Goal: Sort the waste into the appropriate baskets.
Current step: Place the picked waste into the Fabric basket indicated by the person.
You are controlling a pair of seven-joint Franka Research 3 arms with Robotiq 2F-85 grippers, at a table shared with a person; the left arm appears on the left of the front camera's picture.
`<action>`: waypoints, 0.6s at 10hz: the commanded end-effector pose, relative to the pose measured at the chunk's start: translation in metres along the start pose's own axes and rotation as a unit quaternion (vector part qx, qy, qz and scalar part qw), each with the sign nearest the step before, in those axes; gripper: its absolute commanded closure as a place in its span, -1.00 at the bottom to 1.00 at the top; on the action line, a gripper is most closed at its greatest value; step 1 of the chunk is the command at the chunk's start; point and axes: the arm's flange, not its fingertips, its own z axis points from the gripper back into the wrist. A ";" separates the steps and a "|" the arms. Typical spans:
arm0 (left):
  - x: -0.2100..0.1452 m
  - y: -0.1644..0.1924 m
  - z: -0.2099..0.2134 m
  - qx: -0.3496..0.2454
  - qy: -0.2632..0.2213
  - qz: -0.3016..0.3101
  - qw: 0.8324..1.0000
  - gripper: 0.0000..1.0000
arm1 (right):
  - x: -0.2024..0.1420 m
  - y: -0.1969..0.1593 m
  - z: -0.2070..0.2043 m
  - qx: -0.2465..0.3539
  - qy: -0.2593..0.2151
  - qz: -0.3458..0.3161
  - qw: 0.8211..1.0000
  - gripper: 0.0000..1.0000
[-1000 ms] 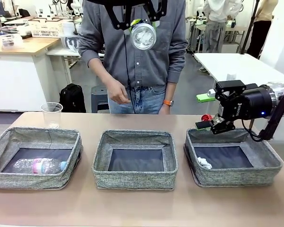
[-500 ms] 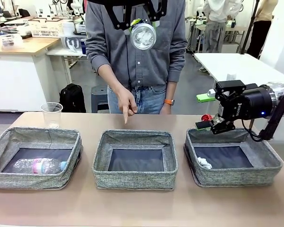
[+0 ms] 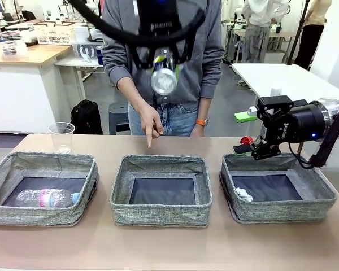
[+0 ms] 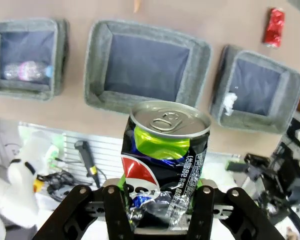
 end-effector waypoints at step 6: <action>0.045 0.043 -0.216 0.039 -0.061 0.009 0.997 0.17 | 0.001 0.004 -0.001 0.012 -0.005 -0.006 1.000 -1.00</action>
